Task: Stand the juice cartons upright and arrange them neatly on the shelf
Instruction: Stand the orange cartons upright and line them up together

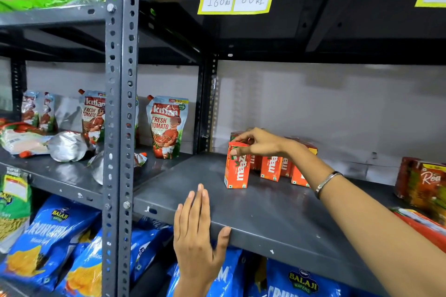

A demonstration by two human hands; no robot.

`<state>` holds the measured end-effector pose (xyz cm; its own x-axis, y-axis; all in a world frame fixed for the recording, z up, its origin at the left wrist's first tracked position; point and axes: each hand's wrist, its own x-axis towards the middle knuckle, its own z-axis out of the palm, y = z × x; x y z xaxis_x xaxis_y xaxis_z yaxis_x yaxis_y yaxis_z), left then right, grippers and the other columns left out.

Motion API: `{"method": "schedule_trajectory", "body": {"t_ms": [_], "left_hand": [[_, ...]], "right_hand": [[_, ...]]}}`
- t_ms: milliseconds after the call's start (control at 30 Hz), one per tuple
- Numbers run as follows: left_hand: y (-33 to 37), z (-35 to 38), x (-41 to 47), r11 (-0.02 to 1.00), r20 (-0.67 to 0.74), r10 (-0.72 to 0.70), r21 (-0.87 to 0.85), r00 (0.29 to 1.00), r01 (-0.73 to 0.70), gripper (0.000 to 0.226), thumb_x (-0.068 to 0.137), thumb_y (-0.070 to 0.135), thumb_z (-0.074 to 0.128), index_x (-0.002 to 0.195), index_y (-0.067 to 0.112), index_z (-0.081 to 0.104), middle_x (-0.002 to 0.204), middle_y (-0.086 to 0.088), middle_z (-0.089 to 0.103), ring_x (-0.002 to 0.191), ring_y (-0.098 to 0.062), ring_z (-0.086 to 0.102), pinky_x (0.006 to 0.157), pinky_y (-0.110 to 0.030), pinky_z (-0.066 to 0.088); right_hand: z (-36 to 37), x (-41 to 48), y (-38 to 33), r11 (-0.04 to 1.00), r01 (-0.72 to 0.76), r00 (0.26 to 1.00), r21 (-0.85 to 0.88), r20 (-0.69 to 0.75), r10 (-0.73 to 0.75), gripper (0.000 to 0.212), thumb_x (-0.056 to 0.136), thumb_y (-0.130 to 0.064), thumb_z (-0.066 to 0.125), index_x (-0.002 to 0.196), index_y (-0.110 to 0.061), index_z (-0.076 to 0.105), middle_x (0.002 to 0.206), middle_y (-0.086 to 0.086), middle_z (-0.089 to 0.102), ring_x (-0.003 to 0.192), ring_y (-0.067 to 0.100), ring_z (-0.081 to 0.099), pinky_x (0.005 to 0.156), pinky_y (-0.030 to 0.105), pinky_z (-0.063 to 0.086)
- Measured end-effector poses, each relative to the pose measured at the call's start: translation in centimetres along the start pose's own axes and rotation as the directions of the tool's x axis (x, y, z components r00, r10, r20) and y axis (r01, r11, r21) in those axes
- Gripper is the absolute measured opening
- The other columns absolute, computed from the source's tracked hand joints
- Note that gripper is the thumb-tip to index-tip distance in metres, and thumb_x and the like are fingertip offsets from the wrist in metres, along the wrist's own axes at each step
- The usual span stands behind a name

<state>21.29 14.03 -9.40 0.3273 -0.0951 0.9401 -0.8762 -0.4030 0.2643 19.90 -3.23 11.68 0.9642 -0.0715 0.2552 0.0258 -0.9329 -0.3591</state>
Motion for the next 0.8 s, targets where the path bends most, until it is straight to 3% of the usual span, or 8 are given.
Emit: {"method": "schedule_trajectory", "body": {"t_ms": [100,233,367,433,500,600,667,800], "left_hand": [[-0.1,0.0,-0.1,1.000,0.001,-0.002,0.003,1.000,0.002,0.064,0.096,0.052,0.021,0.147,0.014,0.021,0.152,-0.001,0.028,0.141,-0.018,0.025,0.118,-0.031,0.012],[0.0,0.1,-0.1,1.000,0.011,-0.013,0.005,1.000,0.013,0.064,0.095,0.052,0.021,0.147,0.014,0.021,0.152,-0.001,0.028,0.141,-0.018,0.025,0.118,-0.032,0.011],[0.0,0.0,0.0,1.000,0.011,-0.015,0.000,1.000,0.015,0.064,0.095,0.052,0.020,0.147,0.015,0.020,0.151,-0.001,0.028,0.141,-0.018,0.024,0.118,-0.031,0.011],[0.1,0.0,-0.1,1.000,0.006,-0.010,0.006,1.000,0.010,0.064,0.096,0.052,0.020,0.147,0.014,0.021,0.151,-0.002,0.028,0.141,-0.018,0.025,0.118,-0.032,0.011],[0.2,-0.1,0.0,1.000,0.002,-0.006,0.015,1.000,0.006,0.063,0.096,0.051,0.020,0.146,0.013,0.021,0.150,-0.002,0.029,0.141,-0.018,0.025,0.118,-0.032,0.012],[0.3,-0.2,0.0,1.000,0.000,-0.003,0.019,1.000,0.003,0.063,0.096,0.050,0.021,0.146,0.012,0.023,0.149,-0.003,0.031,0.141,-0.019,0.025,0.118,-0.032,0.012],[0.4,-0.2,0.1,1.000,-0.003,-0.005,0.024,1.000,0.005,0.063,0.096,0.050,0.021,0.145,0.010,0.024,0.148,-0.005,0.034,0.141,-0.018,0.025,0.118,-0.032,0.012],[0.7,-0.2,0.1,0.998,-0.020,-0.052,0.019,0.998,0.052,0.064,0.096,0.051,0.020,0.145,0.009,0.023,0.149,-0.006,0.032,0.143,-0.017,0.020,0.119,-0.033,0.009]], "right_hand": [[0.1,-0.1,0.3,0.999,0.001,1.000,0.049,-0.005,-0.001,0.033,0.076,-0.028,0.070,0.108,-0.022,0.067,0.101,-0.007,0.066,0.085,0.000,0.060,0.074,0.013,0.044],[0.3,-0.2,0.3,1.000,0.002,0.996,-0.008,-0.089,-0.003,0.044,0.073,-0.036,0.072,0.113,-0.017,0.064,0.109,-0.001,0.063,0.098,0.017,0.059,0.084,0.025,0.044],[0.5,0.0,0.3,1.000,-0.005,0.999,0.024,-0.042,0.006,0.043,0.076,-0.027,0.070,0.117,-0.016,0.060,0.100,-0.004,0.059,0.087,0.013,0.058,0.056,0.004,0.044],[0.7,0.1,0.4,0.999,-0.009,0.998,0.037,-0.068,0.012,0.042,0.076,-0.025,0.070,0.116,-0.014,0.060,0.102,-0.003,0.059,0.081,0.011,0.058,0.051,0.002,0.043],[0.8,0.0,0.3,0.998,-0.026,0.997,0.063,-0.075,0.031,0.043,0.076,-0.024,0.071,0.116,-0.013,0.060,0.104,0.001,0.061,0.087,0.015,0.060,0.056,0.008,0.047],[0.8,-0.4,0.3,0.998,-0.050,0.998,0.043,-0.035,0.051,0.055,0.076,-0.031,0.070,0.126,-0.016,0.053,0.116,0.005,0.061,0.105,0.022,0.059,0.087,0.027,0.047],[0.5,-1.2,0.3,0.997,-0.064,0.998,0.047,-0.011,0.064,0.065,0.076,-0.036,0.069,0.133,-0.022,0.044,0.122,0.006,0.058,0.107,0.020,0.056,0.097,0.032,0.044],[-1.8,-4.9,2.0,0.984,-0.152,0.988,0.093,-0.012,0.154,0.062,0.079,-0.024,0.068,0.134,-0.019,0.041,0.105,0.005,0.055,0.094,0.015,0.053,0.087,0.027,0.042]]}}
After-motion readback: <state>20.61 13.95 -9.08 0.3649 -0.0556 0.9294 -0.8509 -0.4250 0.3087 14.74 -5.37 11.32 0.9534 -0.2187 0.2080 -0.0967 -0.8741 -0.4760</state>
